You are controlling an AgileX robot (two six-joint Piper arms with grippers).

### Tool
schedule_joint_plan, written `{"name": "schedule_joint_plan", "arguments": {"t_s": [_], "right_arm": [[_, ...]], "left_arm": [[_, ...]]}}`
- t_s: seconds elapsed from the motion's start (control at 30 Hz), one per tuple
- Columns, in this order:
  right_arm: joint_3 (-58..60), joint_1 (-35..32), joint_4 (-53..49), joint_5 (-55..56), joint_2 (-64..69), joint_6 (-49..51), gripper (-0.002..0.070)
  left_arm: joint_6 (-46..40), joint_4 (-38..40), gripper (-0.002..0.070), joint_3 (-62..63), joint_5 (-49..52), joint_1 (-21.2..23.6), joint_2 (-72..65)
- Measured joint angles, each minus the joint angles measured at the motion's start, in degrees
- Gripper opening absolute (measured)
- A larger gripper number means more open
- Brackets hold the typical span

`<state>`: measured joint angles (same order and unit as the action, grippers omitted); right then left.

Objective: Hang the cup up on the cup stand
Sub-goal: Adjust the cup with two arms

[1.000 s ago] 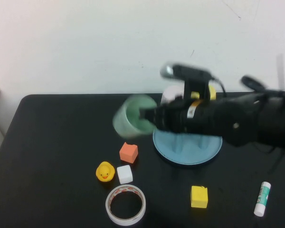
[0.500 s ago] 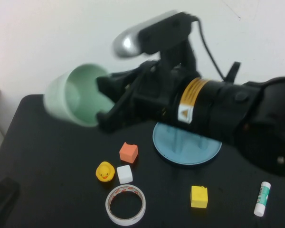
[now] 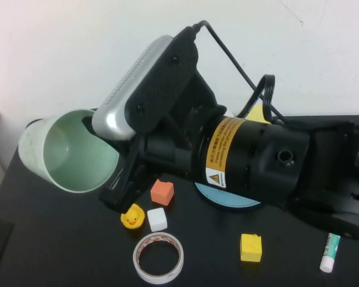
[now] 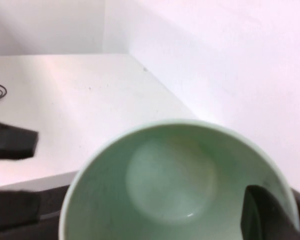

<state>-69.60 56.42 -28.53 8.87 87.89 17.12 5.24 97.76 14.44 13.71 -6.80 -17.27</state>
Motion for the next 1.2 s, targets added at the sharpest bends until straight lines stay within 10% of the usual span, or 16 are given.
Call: {"name": "schedule_joint_plan", "arguments": {"t_s": [0.4, 0.73, 1.2], "right_arm": [[0.0, 0.0, -14.8, 17.7, 6.0, 0.5, 0.0019], [0.1, 0.0, -15.9, 24.9, 8.6, -2.8, 0.0019], [0.2, -0.1, -18.8, 35.0, 12.3, -4.5, 0.0019]], "left_arm": [[-4.2, 0.7, 0.0393, 0.0, -7.0, 0.0, 0.0], [-5.2, 1.1, 0.0676, 0.0, -3.9, 0.0, 0.0], [-3.0, 1.7, 0.0639, 0.0, -2.9, 0.0, 0.1]]}}
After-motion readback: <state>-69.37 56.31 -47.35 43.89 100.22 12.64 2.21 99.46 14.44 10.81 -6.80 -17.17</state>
